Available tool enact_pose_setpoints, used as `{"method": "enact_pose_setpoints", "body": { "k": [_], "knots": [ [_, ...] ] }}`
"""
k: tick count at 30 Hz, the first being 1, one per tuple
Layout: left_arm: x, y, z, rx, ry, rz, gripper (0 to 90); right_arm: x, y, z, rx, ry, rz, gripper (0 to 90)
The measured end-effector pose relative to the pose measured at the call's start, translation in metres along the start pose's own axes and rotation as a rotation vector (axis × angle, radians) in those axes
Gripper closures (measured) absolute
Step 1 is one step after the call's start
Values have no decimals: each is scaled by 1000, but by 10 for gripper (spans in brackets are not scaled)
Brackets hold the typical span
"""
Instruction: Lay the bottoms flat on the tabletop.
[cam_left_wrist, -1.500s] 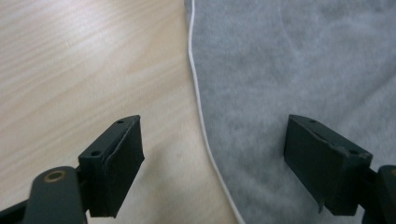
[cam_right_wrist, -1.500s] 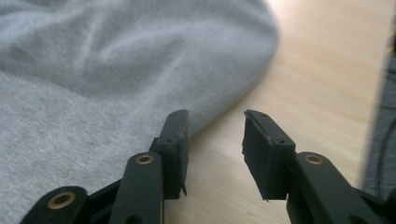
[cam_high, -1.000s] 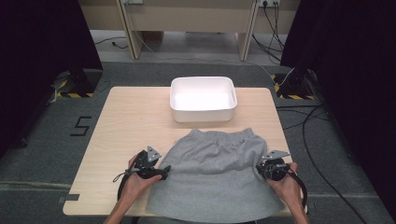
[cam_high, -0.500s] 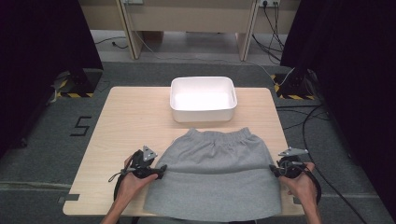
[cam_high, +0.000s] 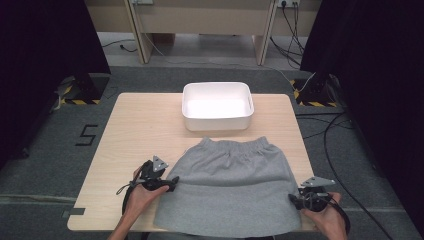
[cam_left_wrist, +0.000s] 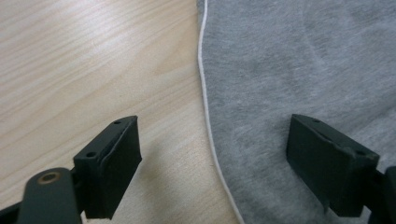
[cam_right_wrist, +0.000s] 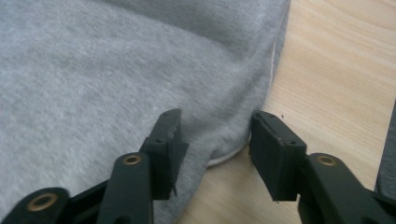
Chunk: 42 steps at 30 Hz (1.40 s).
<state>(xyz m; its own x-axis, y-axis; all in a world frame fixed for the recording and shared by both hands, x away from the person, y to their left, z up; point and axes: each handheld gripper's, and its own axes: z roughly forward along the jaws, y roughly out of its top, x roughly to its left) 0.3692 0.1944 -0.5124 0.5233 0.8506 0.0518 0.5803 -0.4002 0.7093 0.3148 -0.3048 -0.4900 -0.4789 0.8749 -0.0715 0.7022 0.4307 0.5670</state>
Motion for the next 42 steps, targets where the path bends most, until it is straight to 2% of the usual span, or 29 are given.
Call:
{"method": "enact_pose_setpoints", "body": {
  "k": [3,6,7,8,9,11,13,16,18,21,22,24,26,28,32,33,34,35,37,42],
  "knots": [
    [0,0,0,-3,7,1,159,7,4,2,5,-30,-23,508],
    [2,-4,-2,-5,10,-10,156,7,1,1,-2,-28,12,508],
    [3,-5,-3,-7,13,-14,156,4,-1,-1,-4,-37,-5,509],
    [5,-6,-4,-7,17,-16,156,4,-3,-4,13,-54,15,509],
    [5,-7,-5,-6,18,-18,152,2,-6,-6,25,-67,14,509],
    [5,-9,-6,-4,18,-16,153,2,-9,-9,33,-66,21,508],
    [4,-9,-9,5,13,-7,161,5,-6,-11,37,-46,6,480],
    [5,-6,-12,5,14,3,175,10,12,-12,-72,-31,-22,461],
    [5,2,-11,-12,19,-6,186,14,30,-10,-97,-7,-54,454],
    [4,21,-1,-29,23,-2,187,15,63,6,-122,18,-79,455],
    [4,26,3,-33,24,-2,192,15,76,15,-139,39,-77,457],
    [3,36,13,-32,31,6,201,14,90,27,-136,69,-69,455],
    [2,45,24,-29,31,10,203,14,104,39,-137,49,-85,452],
    [2,52,34,-21,27,4,208,13,114,50,-137,65,-92,450],
    [4,61,53,-4,49,-5,215,8,124,65,-124,68,-82,442],
    [5,62,57,11,57,2,216,7,125,69,-110,72,-76,438],
    [7,63,60,7,59,-11,198,6,125,74,-94,78,-79,432],
    [9,63,60,9,61,-17,187,5,125,78,-78,77,-72,427],
    [12,63,59,12,90,-3,192,4,125,88,-54,71,-80,418],
    [25,55,53,12,108,-35,190,6,128,100,-89,97,2,406]
  ]
}}
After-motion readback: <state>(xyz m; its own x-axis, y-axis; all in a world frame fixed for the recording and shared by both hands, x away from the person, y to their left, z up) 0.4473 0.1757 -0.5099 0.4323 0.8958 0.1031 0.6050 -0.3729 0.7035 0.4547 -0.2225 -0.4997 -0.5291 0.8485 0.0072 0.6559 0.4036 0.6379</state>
